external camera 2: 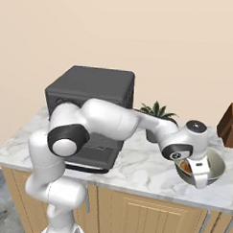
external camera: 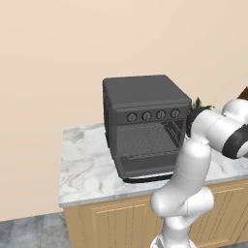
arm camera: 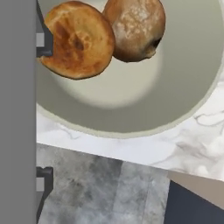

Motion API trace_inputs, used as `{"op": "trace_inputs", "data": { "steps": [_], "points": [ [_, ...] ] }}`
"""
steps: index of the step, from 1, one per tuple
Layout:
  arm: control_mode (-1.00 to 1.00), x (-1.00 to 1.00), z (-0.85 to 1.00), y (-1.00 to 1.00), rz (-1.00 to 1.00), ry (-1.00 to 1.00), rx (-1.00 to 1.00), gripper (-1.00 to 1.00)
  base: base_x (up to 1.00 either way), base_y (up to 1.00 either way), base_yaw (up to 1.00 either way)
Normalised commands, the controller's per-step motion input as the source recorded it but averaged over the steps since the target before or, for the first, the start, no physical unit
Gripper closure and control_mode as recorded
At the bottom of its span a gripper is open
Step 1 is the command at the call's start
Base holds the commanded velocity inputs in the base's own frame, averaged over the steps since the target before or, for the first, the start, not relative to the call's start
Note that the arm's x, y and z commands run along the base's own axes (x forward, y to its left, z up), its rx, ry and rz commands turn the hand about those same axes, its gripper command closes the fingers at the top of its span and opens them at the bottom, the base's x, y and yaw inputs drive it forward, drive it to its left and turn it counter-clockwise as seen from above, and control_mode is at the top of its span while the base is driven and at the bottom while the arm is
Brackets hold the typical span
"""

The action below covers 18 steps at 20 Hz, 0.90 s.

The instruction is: Pick up the heated bread from the toaster oven and place it in the bowl. Then move the bread bowl to the dining counter.

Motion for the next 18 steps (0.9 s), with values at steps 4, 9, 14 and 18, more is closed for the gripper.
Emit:
{"op": "trace_inputs", "data": {
  "steps": [4,9,14,18],
  "points": [
    [-1.0,0.26,-0.12,-0.3,-0.04,0.0,0.06,-1.0,0.0,0.0,0.0],
    [-1.0,0.11,-0.1,-0.31,-0.03,0.0,0.07,-1.0,0.0,0.0,0.0],
    [-1.0,0.12,-0.19,-0.15,-0.03,0.0,0.08,-1.0,0.0,0.0,0.0],
    [-1.0,0.26,-0.29,0.0,-0.04,0.0,0.06,-1.0,0.0,0.0,0.0]
  ]
}}
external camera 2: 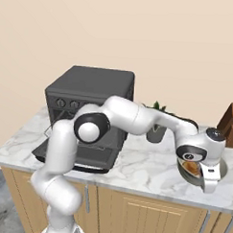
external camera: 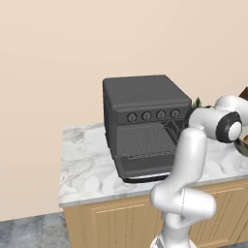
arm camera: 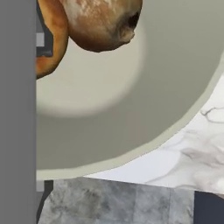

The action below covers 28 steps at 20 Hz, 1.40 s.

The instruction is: Pick up the heated bread from the toaster oven and place it in the bowl. Then move the bread bowl to the dining counter.

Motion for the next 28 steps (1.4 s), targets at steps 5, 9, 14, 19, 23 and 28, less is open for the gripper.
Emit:
{"op": "trace_inputs", "data": {
  "steps": [5,9,14,19,23,28],
  "points": [
    [-1.0,0.19,-0.24,0.0,-0.04,0.0,0.0,1.0,0.0,0.0,0.0],
    [-1.0,0.03,-0.01,0.02,0.0,0.0,-0.06,1.0,0.0,0.0,0.0],
    [-1.0,0.0,-0.04,0.03,0.0,0.01,-0.06,1.0,0.0,0.0,0.0],
    [-1.0,-0.06,-0.24,0.1,0.0,0.0,-0.05,1.0,0.0,0.0,0.0],
    [-1.0,-0.15,0.1,0.15,0.0,-0.14,0.0,1.0,0.0,0.0,0.0],
    [-1.0,-0.13,0.62,0.29,-0.07,-0.27,0.0,1.0,0.0,0.0,0.0]
  ]
}}
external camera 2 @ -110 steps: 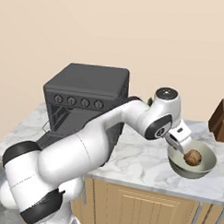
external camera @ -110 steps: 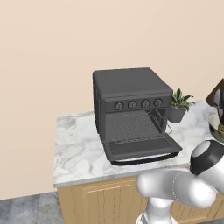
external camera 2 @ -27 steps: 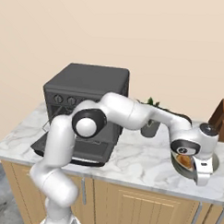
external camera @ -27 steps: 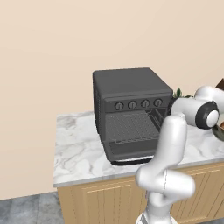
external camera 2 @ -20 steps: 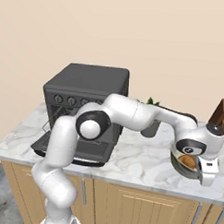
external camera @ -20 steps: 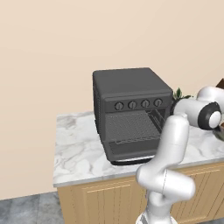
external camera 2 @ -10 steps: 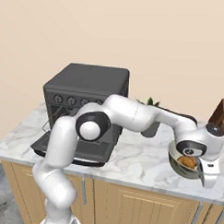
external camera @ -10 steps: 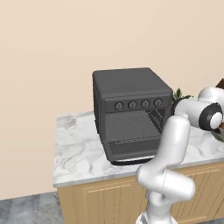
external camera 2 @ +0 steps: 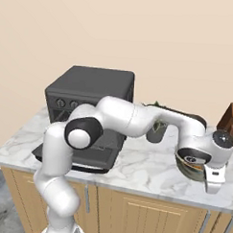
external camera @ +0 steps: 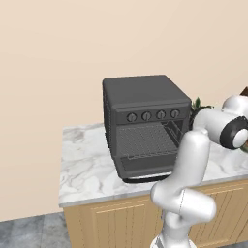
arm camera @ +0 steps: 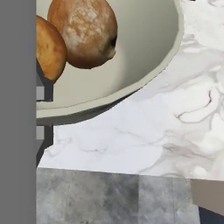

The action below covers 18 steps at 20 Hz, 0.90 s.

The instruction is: Pick up the heated bread from the toaster oven and place it in the bowl. Then move the bread bowl to the dining counter.

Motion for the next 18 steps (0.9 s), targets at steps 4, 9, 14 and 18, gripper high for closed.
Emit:
{"op": "trace_inputs", "data": {
  "steps": [4,9,14,18],
  "points": [
    [-1.0,-0.14,0.74,0.47,-0.06,-0.3,0.0,1.0,0.0,0.0,0.0],
    [-1.0,-0.08,0.78,0.65,-0.04,-0.21,-0.01,1.0,0.0,0.0,0.0],
    [-1.0,-0.26,0.86,0.37,0.0,-0.01,-0.01,1.0,0.0,0.0,0.0],
    [-1.0,-0.13,0.63,0.45,0.0,-0.02,-0.03,1.0,0.0,0.0,0.0]
  ]
}}
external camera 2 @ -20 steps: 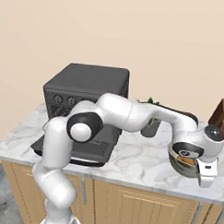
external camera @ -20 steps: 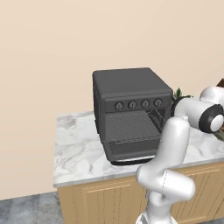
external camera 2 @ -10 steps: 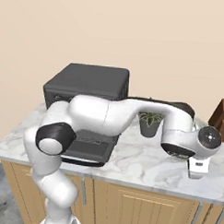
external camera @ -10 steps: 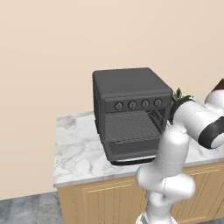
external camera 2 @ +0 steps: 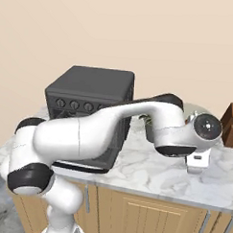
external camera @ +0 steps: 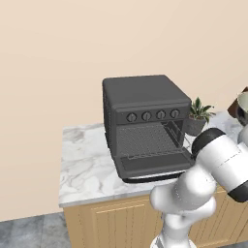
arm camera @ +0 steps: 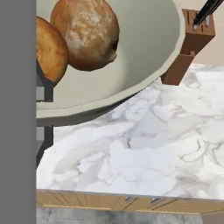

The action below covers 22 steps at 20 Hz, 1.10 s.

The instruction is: Pick up the heated bread from the toaster oven and place it in the bowl. Then move the bread bowl to the dining counter.

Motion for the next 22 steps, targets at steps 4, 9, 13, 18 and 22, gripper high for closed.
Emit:
{"op": "trace_inputs", "data": {
  "steps": [4,9,13,18,22],
  "points": [
    [-1.0,0.0,0.15,0.9,0.02,-0.16,-0.06,1.0,0.0,0.0,0.0],
    [-1.0,0.0,0.08,1.0,0.02,-0.08,-0.02,1.0,0.0,0.0,0.0],
    [-1.0,0.0,0.29,1.0,0.04,0.0,-0.02,1.0,0.0,0.0,0.0],
    [1.0,0.03,0.1,0.6,0.04,0.0,-0.02,1.0,0.0,0.33,0.12],
    [1.0,0.0,0.0,0.0,0.0,0.0,0.0,1.0,-0.34,0.29,0.66]
  ]
}}
